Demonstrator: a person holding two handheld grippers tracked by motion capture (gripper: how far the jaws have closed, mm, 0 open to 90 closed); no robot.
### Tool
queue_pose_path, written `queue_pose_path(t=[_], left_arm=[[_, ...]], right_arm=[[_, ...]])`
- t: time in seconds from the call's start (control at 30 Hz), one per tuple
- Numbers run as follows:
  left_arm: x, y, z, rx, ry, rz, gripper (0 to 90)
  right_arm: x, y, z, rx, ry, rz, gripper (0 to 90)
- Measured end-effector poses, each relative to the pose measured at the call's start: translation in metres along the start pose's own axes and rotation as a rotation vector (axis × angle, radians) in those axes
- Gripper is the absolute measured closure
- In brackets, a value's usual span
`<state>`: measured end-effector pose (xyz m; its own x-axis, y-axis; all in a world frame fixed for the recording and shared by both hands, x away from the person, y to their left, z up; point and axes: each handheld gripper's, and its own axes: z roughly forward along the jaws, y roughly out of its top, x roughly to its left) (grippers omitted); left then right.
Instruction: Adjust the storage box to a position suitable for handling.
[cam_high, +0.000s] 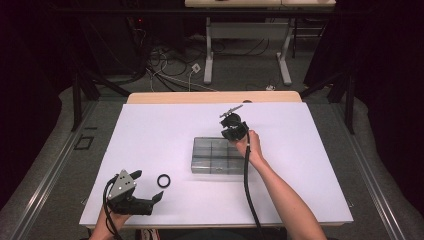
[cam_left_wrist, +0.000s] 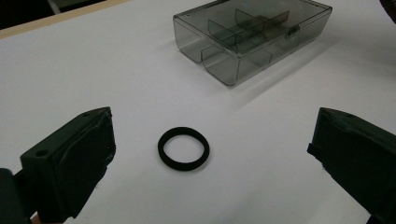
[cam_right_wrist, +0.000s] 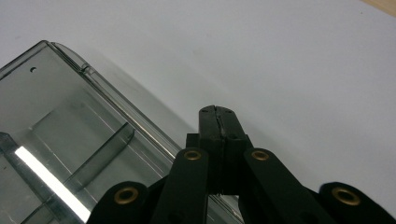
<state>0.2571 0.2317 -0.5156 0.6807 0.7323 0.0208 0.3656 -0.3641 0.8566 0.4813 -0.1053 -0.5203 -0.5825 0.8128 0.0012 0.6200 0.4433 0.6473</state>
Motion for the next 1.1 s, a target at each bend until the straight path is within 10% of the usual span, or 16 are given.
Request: queue_pose_path(t=[0.2, 0.3, 0.33, 0.4, 0.43, 1.1], left_arm=[[0.0, 0.0, 0.0, -0.001, 0.0, 0.002, 0.0], [0.0, 0.0, 0.0, -0.001, 0.001, 0.0, 0.0], [0.0, 0.0, 0.0, 0.0, 0.001, -0.001, 0.0], [0.0, 0.0, 0.0, 0.001, 0.001, 0.0, 0.0], [0.0, 0.0, 0.0, -0.001, 0.0, 0.001, 0.0], [0.0, 0.0, 0.0, 0.0, 0.0, 0.001, 0.0]], right_arm=[[0.003, -0.001, -0.004, 0.024, 0.013, -0.019, 90.0], [0.005, -0.004, 0.001, -0.055, 0.023, -0.013, 90.0], [0.006, -0.002, -0.005, 0.026, 0.016, -0.03, 90.0], [0.007, -0.004, -0.002, -0.034, 0.025, -0.02, 90.0], [0.007, -0.003, -0.006, 0.039, 0.025, -0.032, 90.0], [0.02, -0.005, -0.009, 0.036, 0.05, -0.076, 90.0]])
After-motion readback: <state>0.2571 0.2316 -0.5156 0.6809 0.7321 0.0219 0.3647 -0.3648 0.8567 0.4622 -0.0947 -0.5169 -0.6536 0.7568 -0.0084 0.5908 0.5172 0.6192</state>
